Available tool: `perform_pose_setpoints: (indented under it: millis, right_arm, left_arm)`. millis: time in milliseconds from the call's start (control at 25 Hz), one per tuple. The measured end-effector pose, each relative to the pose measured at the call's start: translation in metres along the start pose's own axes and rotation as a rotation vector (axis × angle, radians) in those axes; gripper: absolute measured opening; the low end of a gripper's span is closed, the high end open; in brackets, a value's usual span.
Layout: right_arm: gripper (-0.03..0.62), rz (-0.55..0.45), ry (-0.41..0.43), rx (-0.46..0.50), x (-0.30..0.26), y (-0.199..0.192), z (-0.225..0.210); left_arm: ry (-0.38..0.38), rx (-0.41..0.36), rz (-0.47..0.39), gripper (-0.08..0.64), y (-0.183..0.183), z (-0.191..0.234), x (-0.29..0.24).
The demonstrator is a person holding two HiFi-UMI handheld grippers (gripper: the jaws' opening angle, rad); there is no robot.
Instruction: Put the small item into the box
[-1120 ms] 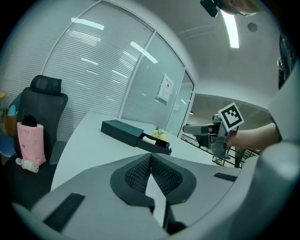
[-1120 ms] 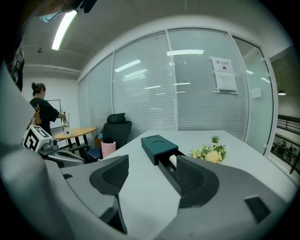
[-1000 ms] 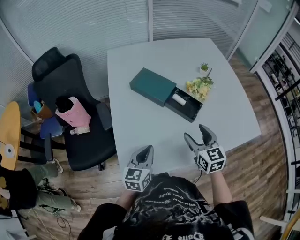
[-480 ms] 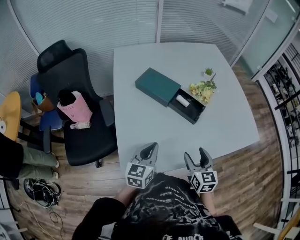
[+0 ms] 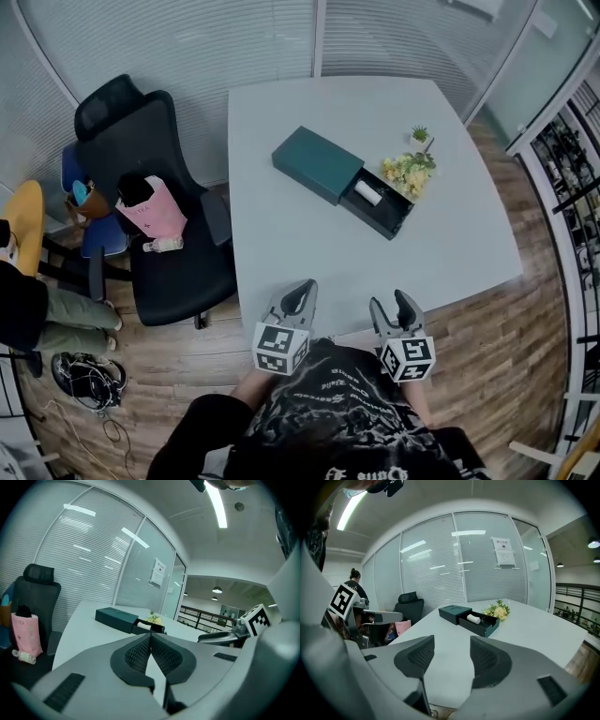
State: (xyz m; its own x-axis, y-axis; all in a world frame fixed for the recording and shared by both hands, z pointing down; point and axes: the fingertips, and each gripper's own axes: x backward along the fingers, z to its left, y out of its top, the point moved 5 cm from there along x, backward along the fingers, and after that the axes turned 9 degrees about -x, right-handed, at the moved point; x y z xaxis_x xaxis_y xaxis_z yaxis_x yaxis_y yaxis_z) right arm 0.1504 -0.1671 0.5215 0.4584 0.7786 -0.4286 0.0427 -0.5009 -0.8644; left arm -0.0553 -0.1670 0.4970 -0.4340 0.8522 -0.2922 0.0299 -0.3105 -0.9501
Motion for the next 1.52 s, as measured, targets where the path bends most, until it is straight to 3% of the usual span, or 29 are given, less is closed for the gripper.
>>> perform_pose_setpoints:
  millis: [160,320,640,1520]
  right_arm:
    - [0.133,-0.023,-0.06,0.001,0.003,0.003,-0.006]
    - [0.016,-0.024,-0.069,0.0,0.005,0.001,-0.008]
    - [0.008,-0.005,0.001,0.03,0.0,0.001,0.003]
    - [0.008,0.03,0.02,0.046,-0.011,-0.002,0.003]
  left_arm:
    - [0.008,-0.005,0.008,0.018,-0.001,0.002,0.0]
    - [0.01,-0.018,0.025,0.018,-0.003,0.0,-0.003]
    - [-0.01,-0.041,0.027,0.018,-0.002,-0.005,-0.004]
    - [0.003,-0.026,0.045,0.018,-0.008,-0.001,-0.011]
